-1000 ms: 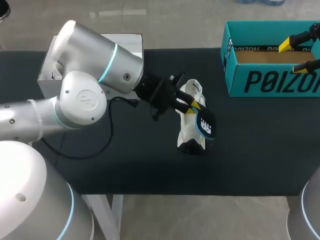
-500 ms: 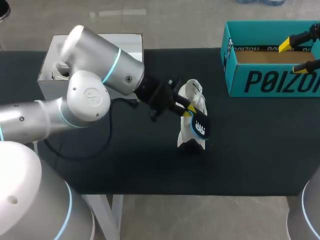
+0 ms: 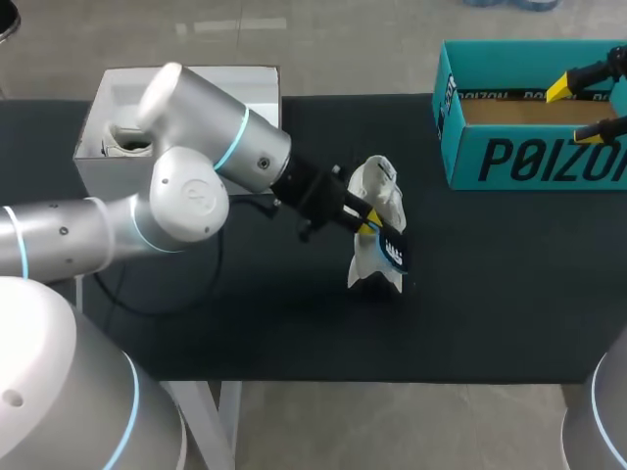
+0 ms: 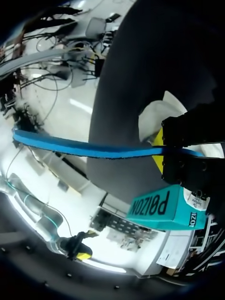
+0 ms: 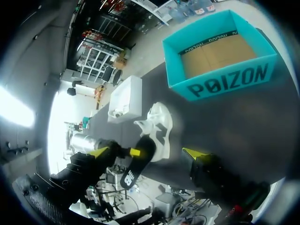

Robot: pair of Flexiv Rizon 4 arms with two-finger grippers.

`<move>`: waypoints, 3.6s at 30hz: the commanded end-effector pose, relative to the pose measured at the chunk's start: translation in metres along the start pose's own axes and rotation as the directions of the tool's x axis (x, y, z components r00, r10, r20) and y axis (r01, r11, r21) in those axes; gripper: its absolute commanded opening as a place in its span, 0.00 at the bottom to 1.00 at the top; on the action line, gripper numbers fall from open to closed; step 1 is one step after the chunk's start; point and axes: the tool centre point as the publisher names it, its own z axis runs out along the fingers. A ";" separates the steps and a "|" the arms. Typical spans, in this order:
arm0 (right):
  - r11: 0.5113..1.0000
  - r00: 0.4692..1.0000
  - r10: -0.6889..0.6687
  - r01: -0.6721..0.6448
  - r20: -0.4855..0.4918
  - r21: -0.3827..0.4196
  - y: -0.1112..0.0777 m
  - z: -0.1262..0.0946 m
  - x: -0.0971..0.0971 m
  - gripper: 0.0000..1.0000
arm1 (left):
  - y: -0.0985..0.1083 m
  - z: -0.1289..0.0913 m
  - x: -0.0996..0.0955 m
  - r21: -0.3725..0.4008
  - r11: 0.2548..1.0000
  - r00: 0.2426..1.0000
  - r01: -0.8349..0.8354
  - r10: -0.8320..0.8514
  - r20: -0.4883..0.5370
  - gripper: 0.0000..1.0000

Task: Take the shoe out of the shoebox, open the shoe tongue, remove and reinsert the insole, then place the shoe into the shoebox

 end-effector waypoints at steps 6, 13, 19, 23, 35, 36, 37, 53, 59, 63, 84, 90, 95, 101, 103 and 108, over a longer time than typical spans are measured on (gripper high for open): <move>1.000 1.000 0.002 -0.002 0.004 -0.001 -0.001 0.000 0.000 1.00 | 0.019 0.007 -0.003 -0.030 1.000 1.000 0.009 -0.009 -0.015 0.00; 1.000 1.000 0.002 -0.002 0.004 -0.001 -0.001 0.000 0.000 1.00 | 0.036 0.005 -0.004 -0.039 0.997 0.998 0.068 -0.068 0.017 0.00; 1.000 1.000 0.002 -0.002 0.004 -0.001 -0.001 0.000 0.000 1.00 | 0.047 0.010 -0.005 -0.062 0.995 0.997 0.073 -0.071 0.024 0.00; 1.000 1.000 0.002 -0.002 0.004 -0.001 -0.001 0.000 0.000 1.00 | 0.053 0.016 -0.004 -0.098 0.993 0.998 0.062 -0.062 0.005 0.00; 1.000 1.000 0.002 -0.002 0.004 -0.001 -0.001 0.000 0.000 1.00 | 0.042 0.016 -0.002 -0.132 0.990 0.999 0.049 -0.051 -0.009 0.19; 1.000 1.000 0.002 -0.002 0.004 -0.001 -0.001 0.000 0.000 1.00 | 0.040 0.014 -0.001 -0.134 0.990 0.999 0.045 -0.047 -0.011 0.30; 1.000 1.000 0.002 -0.002 0.004 -0.001 -0.001 0.000 0.000 1.00 | 0.037 0.013 0.000 -0.135 0.990 0.999 0.043 -0.045 -0.011 0.35; 1.000 1.000 0.002 -0.002 0.004 -0.001 -0.001 0.000 0.000 1.00 | 0.021 0.015 0.005 -0.112 0.994 0.999 0.009 -0.014 -0.041 0.00; 1.000 1.000 0.002 -0.002 0.004 -0.001 -0.001 0.000 0.000 1.00 | 0.036 0.018 0.003 -0.142 0.990 0.999 0.017 -0.022 -0.035 0.00; 1.000 1.000 0.002 -0.002 0.004 -0.001 -0.001 0.000 0.000 1.00 | 0.042 0.019 0.002 -0.179 0.984 0.999 0.007 -0.016 -0.045 0.00; 1.000 1.000 0.002 -0.002 0.004 -0.001 -0.001 0.000 0.000 1.00 | 0.053 0.017 0.011 -0.313 0.950 0.998 -0.007 0.025 0.056 0.00; 1.000 1.000 0.002 -0.002 0.004 -0.001 -0.001 0.000 0.000 1.00 | 0.066 0.022 0.010 -0.353 0.936 0.994 0.014 0.024 0.102 0.00; 1.000 1.000 0.002 -0.002 0.004 -0.001 -0.001 0.000 0.000 1.00 | 0.072 0.021 0.009 -0.363 0.931 0.990 0.040 0.012 0.139 0.00; 1.000 1.000 0.002 -0.002 0.004 -0.001 -0.001 0.000 0.000 1.00 | 0.056 0.018 0.011 -0.350 0.936 0.990 0.040 0.009 0.138 0.28; 1.000 1.000 0.002 -0.002 0.004 -0.001 -0.001 0.000 0.000 1.00 | 0.050 0.014 0.011 -0.339 0.940 0.991 0.035 0.010 0.130 0.81; 1.000 1.000 0.002 -0.002 0.004 -0.001 -0.001 0.000 0.000 1.00 | 0.031 0.003 0.007 -0.321 0.947 0.991 0.002 0.041 0.127 0.49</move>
